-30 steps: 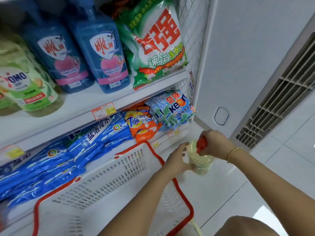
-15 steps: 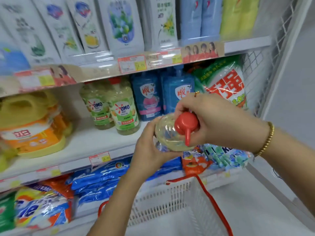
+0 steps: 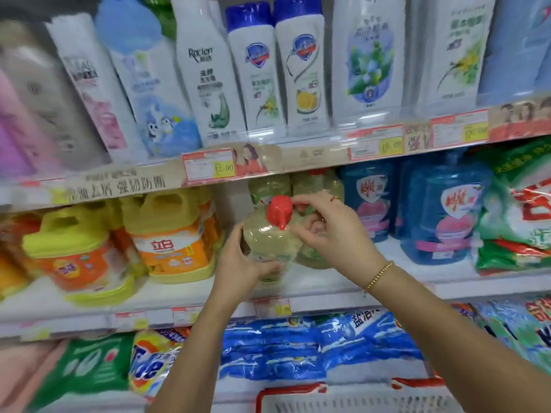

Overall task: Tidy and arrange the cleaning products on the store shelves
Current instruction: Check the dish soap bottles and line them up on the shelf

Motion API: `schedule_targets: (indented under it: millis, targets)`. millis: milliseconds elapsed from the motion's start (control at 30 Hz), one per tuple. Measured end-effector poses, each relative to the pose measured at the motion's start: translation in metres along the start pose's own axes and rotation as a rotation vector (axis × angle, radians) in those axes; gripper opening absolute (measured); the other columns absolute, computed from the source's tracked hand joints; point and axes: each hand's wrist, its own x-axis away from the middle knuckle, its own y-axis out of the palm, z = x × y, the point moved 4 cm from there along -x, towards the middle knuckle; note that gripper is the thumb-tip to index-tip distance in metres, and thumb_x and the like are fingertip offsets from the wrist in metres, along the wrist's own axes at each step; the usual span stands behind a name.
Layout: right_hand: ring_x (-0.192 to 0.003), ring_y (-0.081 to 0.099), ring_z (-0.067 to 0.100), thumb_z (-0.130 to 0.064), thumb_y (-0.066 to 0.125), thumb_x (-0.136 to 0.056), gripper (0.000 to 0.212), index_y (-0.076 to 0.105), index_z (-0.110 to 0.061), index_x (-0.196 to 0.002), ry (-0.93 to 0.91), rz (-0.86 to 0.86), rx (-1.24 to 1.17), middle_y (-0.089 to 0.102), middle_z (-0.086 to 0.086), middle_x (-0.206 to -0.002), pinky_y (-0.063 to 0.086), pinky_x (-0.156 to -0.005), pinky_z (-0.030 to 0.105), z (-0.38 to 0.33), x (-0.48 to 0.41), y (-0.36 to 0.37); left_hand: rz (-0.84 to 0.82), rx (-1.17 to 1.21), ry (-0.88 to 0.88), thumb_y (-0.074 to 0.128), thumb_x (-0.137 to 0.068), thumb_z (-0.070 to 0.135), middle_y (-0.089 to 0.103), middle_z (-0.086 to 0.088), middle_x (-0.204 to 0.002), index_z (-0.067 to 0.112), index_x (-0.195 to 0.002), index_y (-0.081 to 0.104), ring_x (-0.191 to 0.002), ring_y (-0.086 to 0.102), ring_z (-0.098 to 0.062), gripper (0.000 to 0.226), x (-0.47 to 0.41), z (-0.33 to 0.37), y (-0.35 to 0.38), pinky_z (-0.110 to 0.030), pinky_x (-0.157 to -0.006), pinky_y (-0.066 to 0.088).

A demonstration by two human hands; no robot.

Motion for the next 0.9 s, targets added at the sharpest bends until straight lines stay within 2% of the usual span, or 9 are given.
schedule_targets:
  millis: [67, 167, 267, 367, 500, 567, 667, 833, 900]
  targets:
    - [-0.074, 0.056, 0.007, -0.008, 0.069, -0.083, 0.041, 0.057, -0.026, -0.118, 0.057, 0.054, -0.055, 0.05, -0.021, -0.095, 0.045, -0.069, 0.009, 0.02, 0.005, 0.015, 0.029, 0.034, -0.041, 0.094, -0.048, 0.01, 0.066, 0.012, -0.108, 0.026, -0.118, 0.052, -0.096, 0.062, 0.007, 0.083, -0.016, -0.014, -0.007, -0.014, -0.082, 0.052]
    - [-0.08, 0.056, 0.003, -0.007, 0.066, -0.084, 0.041, 0.053, -0.033, -0.113, 0.1, -0.002, -0.071, 0.057, -0.016, -0.099, 0.046, -0.069, 0.01, 0.048, 0.013, 0.04, 0.013, 0.033, -0.095, 0.095, -0.05, 0.018, 0.068, 0.008, -0.108, 0.02, -0.118, 0.056, -0.098, 0.064, -0.004, 0.079, -0.041, -0.028, -0.006, -0.02, -0.081, 0.053]
    - [-0.079, 0.053, -0.004, -0.009, 0.064, -0.086, 0.043, 0.053, -0.029, -0.122, 0.11, -0.073, 0.055, 0.053, -0.017, -0.097, 0.04, -0.065, 0.007, 0.069, 0.017, 0.061, 0.0, 0.042, -0.131, 0.094, -0.052, 0.021, 0.071, 0.007, -0.101, 0.017, -0.112, 0.061, -0.094, 0.068, -0.008, 0.069, -0.061, -0.041, 0.007, -0.028, -0.082, 0.056]
    - [-0.076, 0.049, -0.003, -0.006, 0.06, -0.087, 0.047, 0.05, -0.025, -0.129, 0.107, -0.108, 0.123, 0.048, -0.016, -0.1, 0.038, -0.068, 0.007, 0.083, 0.019, 0.074, 0.016, 0.078, -0.157, 0.092, -0.056, 0.02, 0.069, 0.013, -0.095, 0.021, -0.108, 0.062, -0.089, 0.067, -0.005, 0.06, -0.073, -0.048, 0.016, -0.021, -0.076, 0.055]
    - [-0.107, 0.054, 0.014, -0.004, 0.059, -0.086, 0.052, 0.045, -0.023, -0.132, 0.168, -0.209, 0.151, 0.047, -0.001, -0.128, 0.05, -0.093, 0.032, 0.105, 0.022, 0.093, 0.015, 0.12, -0.148, 0.09, -0.059, 0.019, 0.07, 0.016, -0.097, 0.026, -0.108, 0.062, -0.091, 0.066, -0.001, 0.056, -0.081, -0.052, 0.019, -0.021, -0.079, 0.054]
    - [-0.104, 0.057, 0.019, -0.005, 0.06, -0.086, 0.046, 0.046, -0.02, -0.128, 0.175, -0.22, 0.16, 0.048, 0.0, -0.129, 0.05, -0.089, 0.036, 0.11, 0.023, 0.1, 0.026, 0.127, -0.142, 0.09, -0.06, 0.019, 0.069, 0.019, -0.094, 0.031, -0.104, 0.061, -0.088, 0.066, 0.003, 0.054, -0.081, -0.053, 0.02, -0.015, -0.074, 0.052]
    - [-0.097, 0.056, 0.019, -0.012, 0.058, -0.088, 0.04, 0.047, -0.019, -0.125, 0.195, -0.211, 0.228, 0.049, 0.0, -0.126, 0.049, -0.08, 0.032, 0.116, 0.028, 0.106, 0.068, 0.136, -0.127, 0.09, -0.058, 0.023, 0.071, 0.012, -0.101, 0.025, -0.112, 0.061, -0.093, 0.067, -0.003, 0.062, -0.079, -0.057, 0.021, -0.022, -0.078, 0.054]
    - [-0.097, 0.058, 0.017, -0.016, 0.052, -0.091, 0.037, 0.048, -0.022, -0.128, 0.195, -0.195, 0.275, 0.052, -0.002, -0.125, 0.052, -0.078, 0.032, 0.123, 0.035, 0.114, 0.077, 0.166, -0.115, 0.087, -0.065, 0.023, 0.068, 0.017, -0.103, 0.029, -0.116, 0.055, -0.09, 0.065, 0.006, 0.06, -0.072, -0.057, 0.025, -0.013, -0.072, 0.053]
    - [-0.095, 0.056, 0.014, -0.016, 0.053, -0.091, 0.036, 0.05, -0.022, -0.126, 0.226, -0.198, 0.263, 0.054, -0.004, -0.118, 0.05, -0.078, 0.029, 0.124, 0.034, 0.112, 0.027, 0.155, -0.104, 0.085, -0.069, 0.023, 0.067, 0.014, -0.108, 0.026, -0.121, 0.054, -0.096, 0.064, 0.003, 0.061, -0.07, -0.056, 0.023, -0.016, -0.078, 0.054]
